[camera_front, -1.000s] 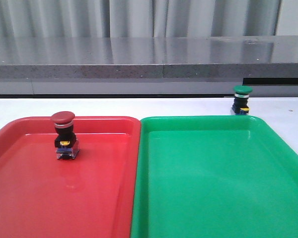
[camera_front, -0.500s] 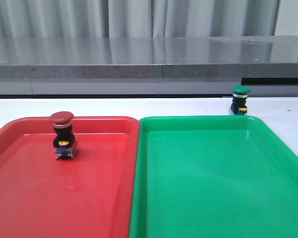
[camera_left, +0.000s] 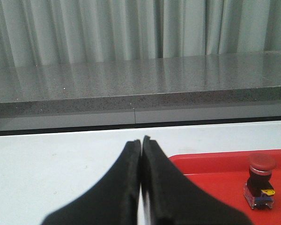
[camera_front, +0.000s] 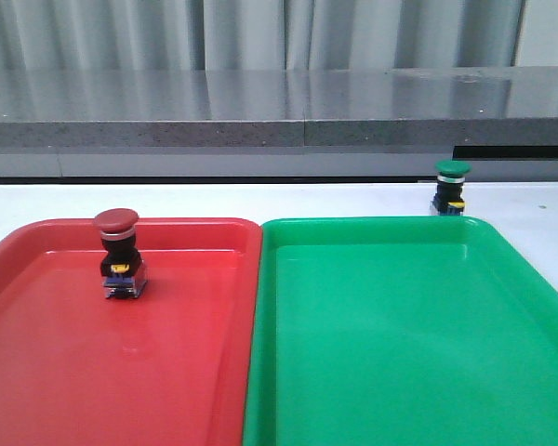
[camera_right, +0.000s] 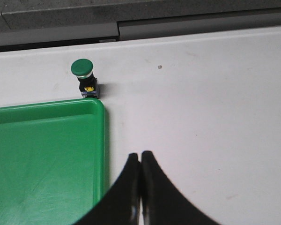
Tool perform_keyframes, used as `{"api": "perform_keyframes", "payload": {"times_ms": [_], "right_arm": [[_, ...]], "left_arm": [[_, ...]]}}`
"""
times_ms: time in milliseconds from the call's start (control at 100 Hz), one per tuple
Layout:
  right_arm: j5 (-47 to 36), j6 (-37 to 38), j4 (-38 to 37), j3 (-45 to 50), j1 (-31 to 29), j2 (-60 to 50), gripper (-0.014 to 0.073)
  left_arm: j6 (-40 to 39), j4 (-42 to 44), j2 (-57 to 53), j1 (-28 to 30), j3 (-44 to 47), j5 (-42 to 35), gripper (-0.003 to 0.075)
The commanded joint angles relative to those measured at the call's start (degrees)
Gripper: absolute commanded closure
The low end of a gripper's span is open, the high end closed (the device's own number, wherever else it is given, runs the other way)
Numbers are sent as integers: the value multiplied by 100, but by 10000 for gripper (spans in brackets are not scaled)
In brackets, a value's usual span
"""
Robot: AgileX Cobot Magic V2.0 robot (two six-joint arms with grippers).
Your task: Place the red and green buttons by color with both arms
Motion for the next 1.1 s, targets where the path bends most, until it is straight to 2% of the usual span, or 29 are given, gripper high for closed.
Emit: {"api": "perform_keyframes", "payload": {"times_ms": [0, 180, 270, 370, 560, 630, 860, 1090], "right_arm": [[-345, -23, 9, -225, -25, 37, 661], [-250, -23, 9, -225, -25, 37, 652], [-48, -23, 9, -225, -25, 37, 585], [253, -29, 9, -225, -25, 37, 438], [437, -29, 9, -225, -25, 37, 57], [437, -29, 9, -225, -25, 37, -22], [415, -40, 107, -386, 35, 183, -39], [290, -145, 198, -1181, 367, 1157, -39]], "left_arm": [[-9, -31, -193, -1, 159, -446, 739], [-9, -31, -193, -1, 159, -446, 739], [-9, -31, -193, -1, 159, -446, 739], [-9, -31, -193, -1, 159, -446, 739], [-9, -31, -193, -1, 159, -446, 739], [-9, -31, -193, -1, 159, -446, 739], [-9, -31, -193, -1, 159, -446, 739], [-9, -31, -193, -1, 159, -446, 739]]}}
